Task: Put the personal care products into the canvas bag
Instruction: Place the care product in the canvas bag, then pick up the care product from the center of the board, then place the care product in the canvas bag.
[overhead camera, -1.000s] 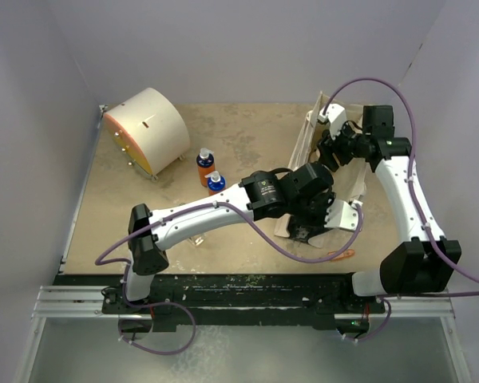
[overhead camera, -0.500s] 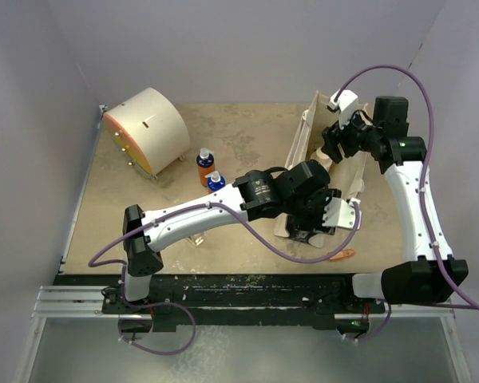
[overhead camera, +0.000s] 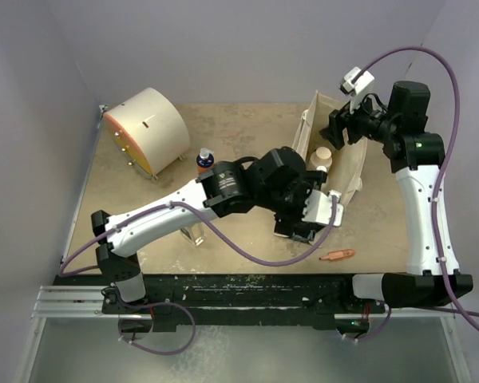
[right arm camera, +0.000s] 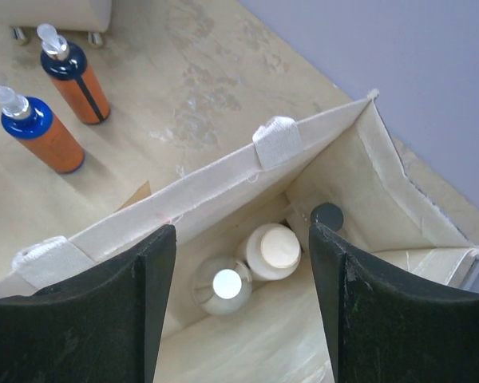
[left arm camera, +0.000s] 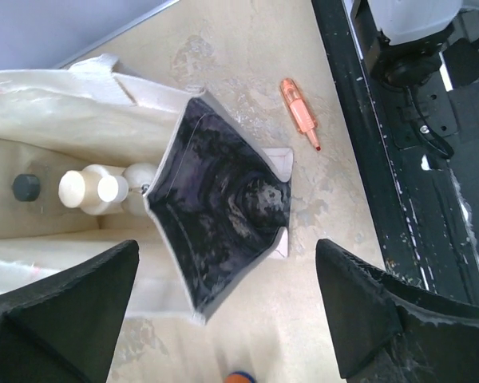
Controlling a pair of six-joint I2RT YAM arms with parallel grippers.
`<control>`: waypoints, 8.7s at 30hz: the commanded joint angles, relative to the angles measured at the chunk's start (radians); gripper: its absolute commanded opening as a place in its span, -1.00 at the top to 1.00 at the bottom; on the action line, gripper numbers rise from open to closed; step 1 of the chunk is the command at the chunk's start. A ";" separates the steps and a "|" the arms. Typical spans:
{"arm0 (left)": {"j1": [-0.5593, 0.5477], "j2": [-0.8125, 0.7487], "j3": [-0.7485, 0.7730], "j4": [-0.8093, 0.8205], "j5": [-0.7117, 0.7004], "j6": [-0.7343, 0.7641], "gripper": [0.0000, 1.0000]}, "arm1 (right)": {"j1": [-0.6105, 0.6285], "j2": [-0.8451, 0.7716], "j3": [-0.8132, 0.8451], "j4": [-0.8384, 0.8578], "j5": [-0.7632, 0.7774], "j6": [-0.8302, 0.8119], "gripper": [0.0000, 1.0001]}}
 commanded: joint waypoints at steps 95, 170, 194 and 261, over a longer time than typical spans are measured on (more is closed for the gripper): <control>1.309 -0.581 -0.466 0.395 0.215 -0.470 -0.99 | 1.116 0.505 -0.007 0.325 0.462 0.249 0.74; 0.295 -0.059 0.038 0.059 0.446 -0.152 -0.87 | -0.120 -0.096 0.171 -0.176 -0.139 -0.169 1.00; 0.110 0.137 0.103 -0.028 0.316 0.011 0.33 | -0.123 -0.044 0.090 -0.277 -0.265 -0.268 1.00; 0.088 0.037 0.062 -0.007 0.293 -0.041 1.00 | -0.045 0.239 -0.167 -0.237 -0.129 -0.658 0.88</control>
